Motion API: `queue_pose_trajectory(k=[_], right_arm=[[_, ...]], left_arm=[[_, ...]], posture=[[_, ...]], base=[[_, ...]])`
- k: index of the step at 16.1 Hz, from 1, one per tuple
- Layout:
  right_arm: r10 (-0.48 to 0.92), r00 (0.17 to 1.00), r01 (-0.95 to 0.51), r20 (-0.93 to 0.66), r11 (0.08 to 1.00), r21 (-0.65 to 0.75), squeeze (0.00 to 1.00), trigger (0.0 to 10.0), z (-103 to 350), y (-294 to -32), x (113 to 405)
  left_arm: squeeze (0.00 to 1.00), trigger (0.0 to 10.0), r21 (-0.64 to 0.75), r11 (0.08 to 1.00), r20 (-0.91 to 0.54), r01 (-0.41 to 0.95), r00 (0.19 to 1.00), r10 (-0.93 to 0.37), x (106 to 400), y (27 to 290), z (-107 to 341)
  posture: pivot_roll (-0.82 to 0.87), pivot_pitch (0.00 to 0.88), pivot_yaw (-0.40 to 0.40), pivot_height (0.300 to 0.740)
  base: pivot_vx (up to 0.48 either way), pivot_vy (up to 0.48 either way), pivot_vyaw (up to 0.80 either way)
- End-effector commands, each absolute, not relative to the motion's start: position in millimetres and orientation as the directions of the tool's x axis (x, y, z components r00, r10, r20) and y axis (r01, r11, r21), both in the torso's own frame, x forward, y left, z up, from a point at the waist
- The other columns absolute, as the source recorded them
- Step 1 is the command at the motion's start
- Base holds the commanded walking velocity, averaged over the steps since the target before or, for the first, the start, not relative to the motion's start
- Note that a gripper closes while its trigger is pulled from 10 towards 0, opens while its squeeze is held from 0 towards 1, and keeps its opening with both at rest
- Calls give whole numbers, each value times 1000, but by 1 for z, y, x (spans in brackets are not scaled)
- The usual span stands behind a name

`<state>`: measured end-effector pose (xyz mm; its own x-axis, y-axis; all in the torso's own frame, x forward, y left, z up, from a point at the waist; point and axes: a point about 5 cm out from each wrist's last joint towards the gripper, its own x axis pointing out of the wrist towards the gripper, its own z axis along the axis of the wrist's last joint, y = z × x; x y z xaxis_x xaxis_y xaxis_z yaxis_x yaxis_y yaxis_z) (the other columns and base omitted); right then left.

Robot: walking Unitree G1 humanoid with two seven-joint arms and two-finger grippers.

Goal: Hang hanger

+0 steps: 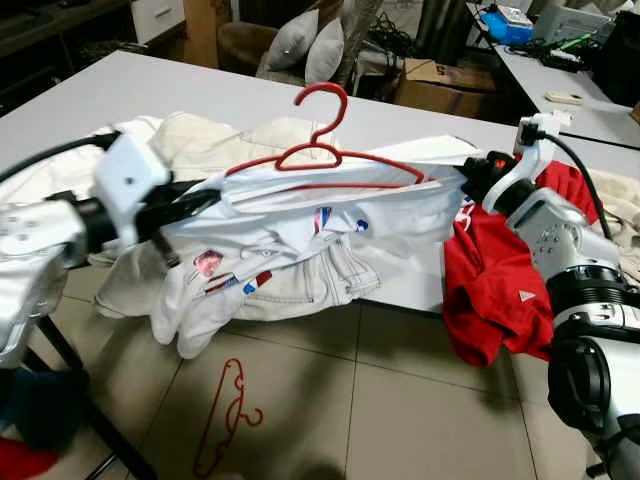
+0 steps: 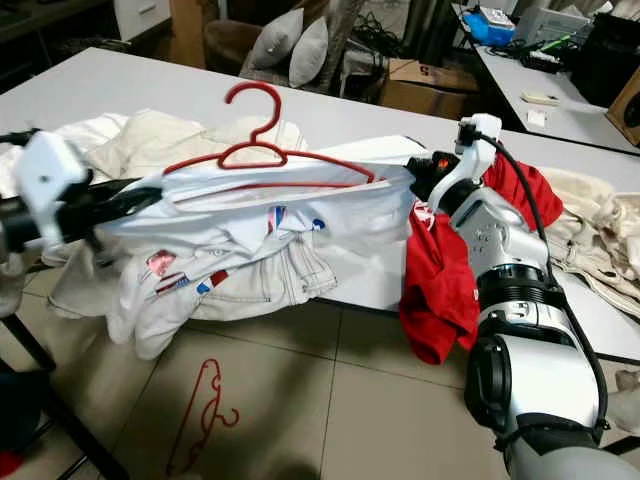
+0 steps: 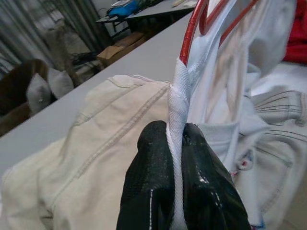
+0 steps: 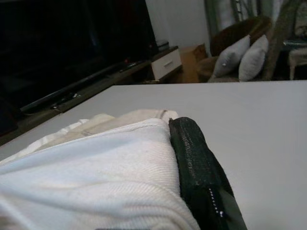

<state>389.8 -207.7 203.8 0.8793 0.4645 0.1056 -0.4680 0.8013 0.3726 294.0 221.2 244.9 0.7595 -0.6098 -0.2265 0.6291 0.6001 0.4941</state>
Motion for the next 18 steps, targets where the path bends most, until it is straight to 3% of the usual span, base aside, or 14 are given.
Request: queue_pose_trajectory(k=[1,5,9,15,17,18], right_arm=[[408,902,-432,145,823,369,0,0,214,-225,387],[449,875,-483,179,797,362,0,0,227,-215,387],[448,873,-487,192,795,362,0,0,234,-211,387],[444,871,-491,212,798,350,0,0,244,-211,387],[446,869,-494,215,802,335,0,0,246,-211,386],[447,868,-496,216,805,326,0,2667,247,-212,385]], left_arm=[[0,0,528,626,-241,574,808,-538,299,228,244],[0,0,524,633,-180,570,800,-572,312,202,246],[0,0,526,493,-260,693,683,-683,303,174,232],[0,0,533,486,-323,693,697,-640,310,177,221],[0,0,536,523,-326,663,733,-597,314,184,219],[0,0,549,535,-333,642,755,-565,317,189,219]], posture=[[218,0,-131,740],[207,0,-126,740],[204,0,-125,740],[194,0,-124,740],[195,0,-126,740],[195,0,-125,740]], base=[[0,0,0],[0,0,0],[0,0,0],[0,0,0],[0,0,0],[0,0,0]])
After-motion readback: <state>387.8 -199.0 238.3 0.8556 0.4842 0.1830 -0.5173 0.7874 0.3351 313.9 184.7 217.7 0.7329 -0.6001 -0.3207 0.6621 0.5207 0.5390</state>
